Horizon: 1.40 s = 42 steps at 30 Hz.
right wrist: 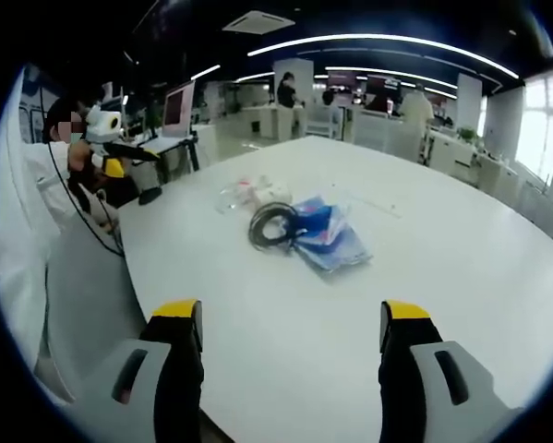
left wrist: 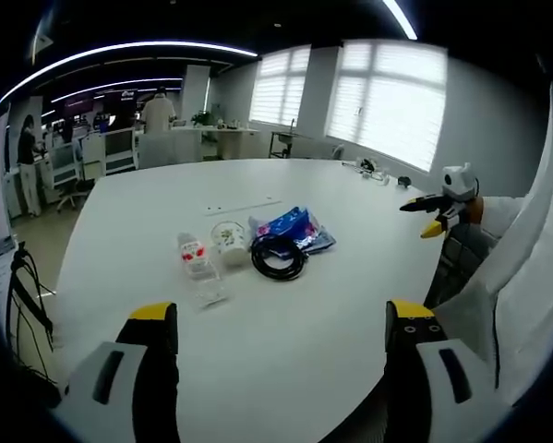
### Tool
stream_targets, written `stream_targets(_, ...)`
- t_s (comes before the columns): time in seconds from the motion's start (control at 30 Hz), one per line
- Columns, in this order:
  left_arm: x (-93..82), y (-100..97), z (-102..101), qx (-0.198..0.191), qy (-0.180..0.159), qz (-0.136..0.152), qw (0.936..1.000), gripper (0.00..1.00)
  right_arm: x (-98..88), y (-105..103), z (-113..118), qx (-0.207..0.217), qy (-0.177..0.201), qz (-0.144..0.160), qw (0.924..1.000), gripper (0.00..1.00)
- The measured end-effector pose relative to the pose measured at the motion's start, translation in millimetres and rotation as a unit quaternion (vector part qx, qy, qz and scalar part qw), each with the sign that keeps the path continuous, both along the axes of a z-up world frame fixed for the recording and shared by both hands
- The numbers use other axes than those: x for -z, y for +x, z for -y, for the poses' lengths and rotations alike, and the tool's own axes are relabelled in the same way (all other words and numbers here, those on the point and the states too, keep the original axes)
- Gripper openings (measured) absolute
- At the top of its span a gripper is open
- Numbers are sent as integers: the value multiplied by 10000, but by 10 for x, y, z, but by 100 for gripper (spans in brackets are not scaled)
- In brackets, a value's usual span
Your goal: Arrange the tabletop items into an orderly group along one side of the table until the central work area is clear of visible clutter.
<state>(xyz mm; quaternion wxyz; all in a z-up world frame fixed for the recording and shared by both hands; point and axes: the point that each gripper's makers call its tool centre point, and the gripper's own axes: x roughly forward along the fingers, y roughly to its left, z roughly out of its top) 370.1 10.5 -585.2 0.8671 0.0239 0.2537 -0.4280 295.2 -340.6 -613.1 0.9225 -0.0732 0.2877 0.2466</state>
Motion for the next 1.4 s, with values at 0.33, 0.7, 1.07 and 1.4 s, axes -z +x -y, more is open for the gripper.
stream_targets(0.33,-2,73,40,13,-19,11,10000,95,-24,121,-42,-51,14,52,10000,77)
stream_targets(0.7,13,192,123,59,-63,7,10000,95,-31,269,-131,-157,27,53,9999,76)
stream_targets(1.07,60,294,179,113,-77,-34,9999,95,-6,449,-233,-246,77,70,9996,76)
stream_targets(1.4,142,386,227,127,-74,-118,9998,94,48,575,-289,-297,106,44,9995,74)
